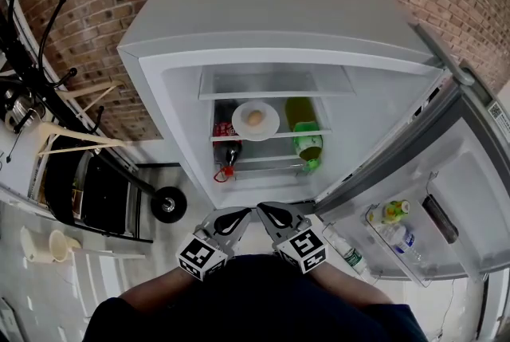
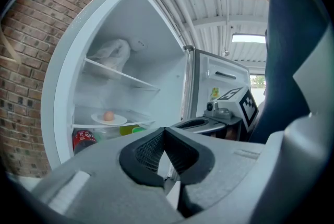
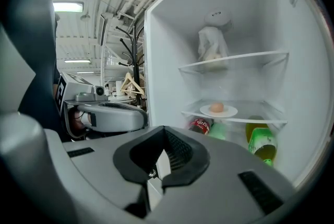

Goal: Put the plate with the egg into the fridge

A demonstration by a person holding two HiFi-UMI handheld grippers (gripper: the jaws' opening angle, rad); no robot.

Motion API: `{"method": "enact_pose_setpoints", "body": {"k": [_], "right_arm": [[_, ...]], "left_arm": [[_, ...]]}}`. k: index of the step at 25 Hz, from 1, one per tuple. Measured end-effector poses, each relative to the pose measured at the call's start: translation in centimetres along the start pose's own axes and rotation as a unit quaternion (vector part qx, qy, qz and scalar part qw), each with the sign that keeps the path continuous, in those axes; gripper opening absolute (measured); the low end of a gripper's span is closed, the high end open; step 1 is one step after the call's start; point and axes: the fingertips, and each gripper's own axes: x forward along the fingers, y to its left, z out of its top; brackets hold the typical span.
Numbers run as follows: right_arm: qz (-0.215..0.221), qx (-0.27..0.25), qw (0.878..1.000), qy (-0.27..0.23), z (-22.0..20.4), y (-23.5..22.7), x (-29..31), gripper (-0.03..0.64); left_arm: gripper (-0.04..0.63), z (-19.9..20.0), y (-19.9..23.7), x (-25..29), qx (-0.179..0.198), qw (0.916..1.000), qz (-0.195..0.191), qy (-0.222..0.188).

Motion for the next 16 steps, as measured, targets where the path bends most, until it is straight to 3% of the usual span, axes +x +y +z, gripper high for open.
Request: {"method": "enact_pose_setpoints", "body": {"k": [16], "right_arm": [[0.002, -0.005, 1.0, 0.002, 0.03, 0.58, -0.36, 0.011]], "left_arm": [[0.005, 0.37, -0.37, -0.37, 0.004, 1.0, -0.002, -0.004]]}}
